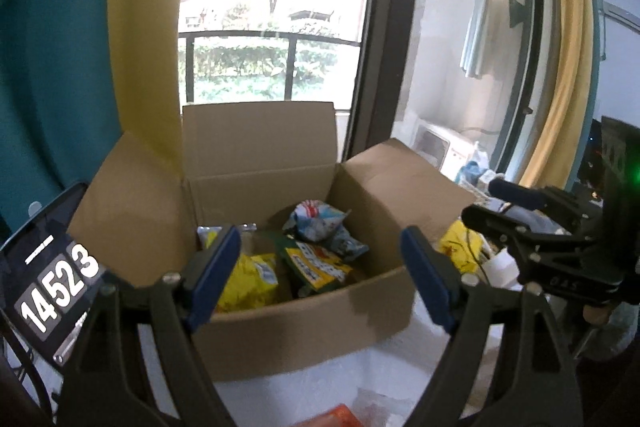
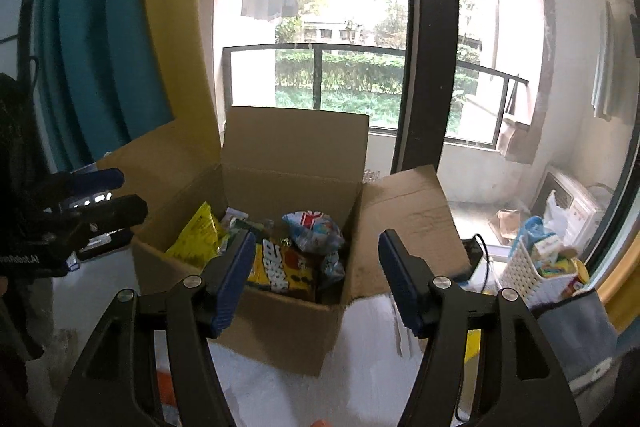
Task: Organize snacks
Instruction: 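Move both tools back from the box to the snacks on the table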
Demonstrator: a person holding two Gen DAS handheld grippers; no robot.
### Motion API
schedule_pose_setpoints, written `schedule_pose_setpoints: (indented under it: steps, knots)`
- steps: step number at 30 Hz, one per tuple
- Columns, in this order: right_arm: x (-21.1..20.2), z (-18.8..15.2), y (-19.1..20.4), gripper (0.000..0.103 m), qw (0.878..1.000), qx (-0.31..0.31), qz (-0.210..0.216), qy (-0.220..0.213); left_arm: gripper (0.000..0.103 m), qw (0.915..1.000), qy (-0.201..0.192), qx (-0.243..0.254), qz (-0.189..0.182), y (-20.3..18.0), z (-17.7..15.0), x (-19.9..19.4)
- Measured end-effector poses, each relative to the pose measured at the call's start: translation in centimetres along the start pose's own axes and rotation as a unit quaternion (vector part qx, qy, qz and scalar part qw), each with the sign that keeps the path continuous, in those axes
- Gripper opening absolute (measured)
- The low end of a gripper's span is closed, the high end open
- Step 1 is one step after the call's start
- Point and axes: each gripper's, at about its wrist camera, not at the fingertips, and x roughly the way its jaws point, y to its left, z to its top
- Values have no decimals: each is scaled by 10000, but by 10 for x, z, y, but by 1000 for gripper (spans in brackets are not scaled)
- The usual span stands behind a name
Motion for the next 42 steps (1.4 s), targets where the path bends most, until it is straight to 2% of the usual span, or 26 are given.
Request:
schedule_pose_setpoints:
  steps: [5,12,16,20,25,30,33,36,42]
  knots:
    - [-25,-13,-2,67,10000,-33,-25,-8,83,10000,-26,79,-46,-16,-12,-23]
    - [-45,-40,-13,67,9999,36,-3,113,83,9998,155,34,-70,-30,-37,-33]
    - [-49,-68,-31,67,9992,209,30,327,83,9992,397,-39,-2,-35,-60,-35]
    - [-42,-103,-48,67,9964,386,150,737,83,9977,656,-125,68,-35,-84,-34]
    - [-26,-153,-62,71,9886,487,596,1297,83,9941,1008,-367,186,-26,-118,-31]
    - [-7,-192,-71,73,9796,610,715,1779,83,9875,1401,-615,380,-11,-157,-28]
    - [-5,-206,-74,82,9725,813,896,1990,83,9845,1518,-725,504,-1,-172,-32]
    - [-11,-215,-70,82,9687,920,949,2099,83,9813,1607,-833,662,11,-187,-43]
    - [-31,-228,-35,83,9626,844,1040,2357,83,9745,1724,-974,1055,37,-211,-76]
